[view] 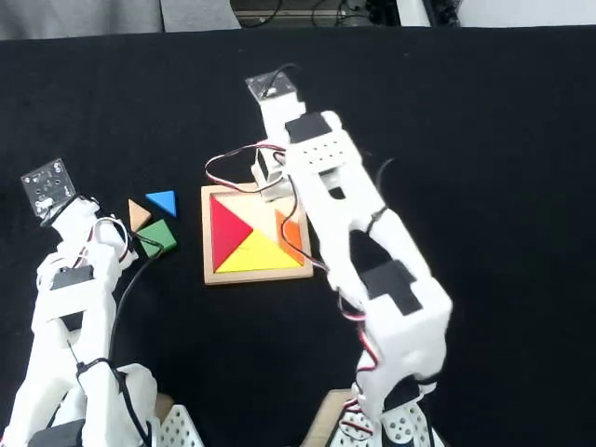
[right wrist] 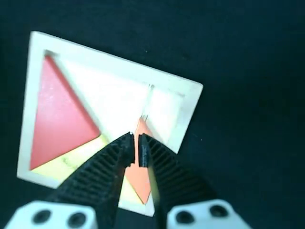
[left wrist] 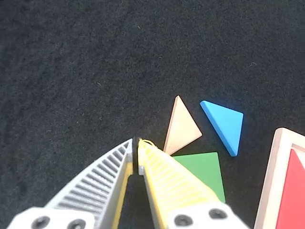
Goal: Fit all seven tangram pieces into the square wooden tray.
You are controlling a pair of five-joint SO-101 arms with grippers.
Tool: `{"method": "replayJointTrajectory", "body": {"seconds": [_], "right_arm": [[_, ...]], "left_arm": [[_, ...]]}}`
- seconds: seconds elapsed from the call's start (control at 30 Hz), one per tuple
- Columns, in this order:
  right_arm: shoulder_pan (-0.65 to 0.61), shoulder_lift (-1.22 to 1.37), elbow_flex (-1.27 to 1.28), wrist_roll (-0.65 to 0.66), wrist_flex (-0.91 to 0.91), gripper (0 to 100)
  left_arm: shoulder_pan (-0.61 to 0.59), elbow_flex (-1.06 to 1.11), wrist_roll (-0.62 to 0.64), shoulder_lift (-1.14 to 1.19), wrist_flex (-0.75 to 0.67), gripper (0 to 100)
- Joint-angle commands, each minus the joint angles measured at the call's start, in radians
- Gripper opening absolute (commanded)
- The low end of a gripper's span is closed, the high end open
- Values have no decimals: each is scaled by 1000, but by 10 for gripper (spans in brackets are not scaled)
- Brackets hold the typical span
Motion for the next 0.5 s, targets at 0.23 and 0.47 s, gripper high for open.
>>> {"method": "replayJointTrajectory", "body": {"seconds": [0.23, 0.47], "right_arm": [[222, -265, 193, -2, -83, 12], [368, -266, 521, -141, -548, 12]], "left_arm": [[10, -5, -6, -11, -15, 33], [36, -33, -43, -12, 48, 34]]}}
